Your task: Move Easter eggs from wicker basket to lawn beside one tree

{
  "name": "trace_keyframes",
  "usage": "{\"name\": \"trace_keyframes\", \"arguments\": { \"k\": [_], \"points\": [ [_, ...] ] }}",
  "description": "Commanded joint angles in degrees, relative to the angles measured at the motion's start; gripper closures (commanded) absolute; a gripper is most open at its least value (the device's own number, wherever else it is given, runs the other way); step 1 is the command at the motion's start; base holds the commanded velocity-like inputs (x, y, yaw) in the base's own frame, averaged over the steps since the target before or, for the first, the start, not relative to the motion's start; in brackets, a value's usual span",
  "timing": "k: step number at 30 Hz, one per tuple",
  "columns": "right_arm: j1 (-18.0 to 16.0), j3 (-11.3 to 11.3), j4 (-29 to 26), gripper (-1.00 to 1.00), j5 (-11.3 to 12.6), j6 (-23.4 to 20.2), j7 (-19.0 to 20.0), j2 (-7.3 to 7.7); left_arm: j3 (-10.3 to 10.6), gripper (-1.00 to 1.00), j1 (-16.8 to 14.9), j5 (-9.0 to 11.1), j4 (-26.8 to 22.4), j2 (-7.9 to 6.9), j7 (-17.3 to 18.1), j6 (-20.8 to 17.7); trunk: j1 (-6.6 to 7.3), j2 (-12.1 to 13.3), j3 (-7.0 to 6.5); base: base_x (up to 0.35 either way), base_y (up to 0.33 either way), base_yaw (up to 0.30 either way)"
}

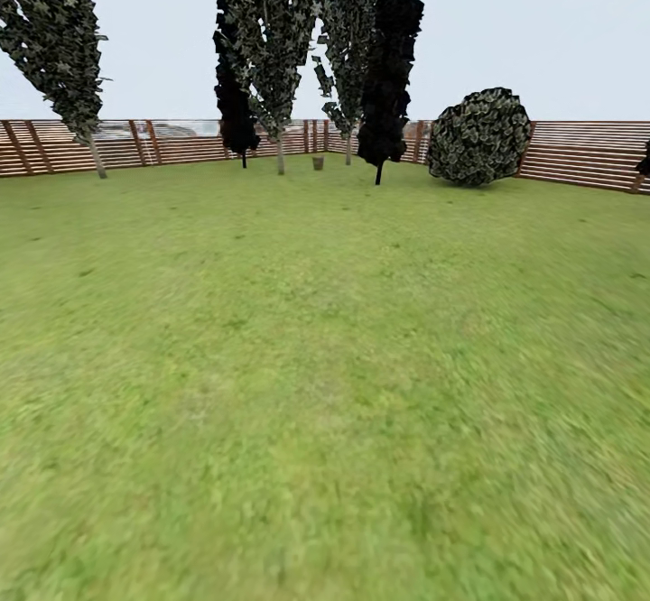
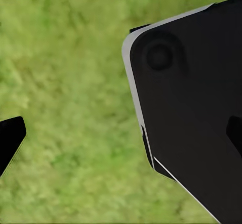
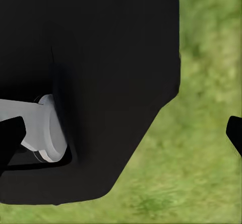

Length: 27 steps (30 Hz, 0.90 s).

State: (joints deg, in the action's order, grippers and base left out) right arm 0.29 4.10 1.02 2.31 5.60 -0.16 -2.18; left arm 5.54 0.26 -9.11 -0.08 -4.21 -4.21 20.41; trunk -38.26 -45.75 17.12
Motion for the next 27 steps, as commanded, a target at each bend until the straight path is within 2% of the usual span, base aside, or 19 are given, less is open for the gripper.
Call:
{"name": "trace_keyframes", "arguments": {
  "k": [1, 27],
  "points": [
    [-0.03, 0.38, 0.11, -1.0, 0.24, 0.37, -0.02, -0.01, 0.44, -1.0, 0.0, -0.39, -0.01, -0.01, -0.44, 0.16, -0.05, -0.03, 0.04, 0.34, 0.0, 0.0],
    [-0.03, 0.38, 0.09, -1.0, 0.24, 0.37, -0.02, -0.01, 0.44, -1.0, 0.01, -0.38, -0.01, -0.09, -0.44, 0.16, -0.05, -0.03, 0.04, 0.34, 0.0, 0.0]
  ]
}}
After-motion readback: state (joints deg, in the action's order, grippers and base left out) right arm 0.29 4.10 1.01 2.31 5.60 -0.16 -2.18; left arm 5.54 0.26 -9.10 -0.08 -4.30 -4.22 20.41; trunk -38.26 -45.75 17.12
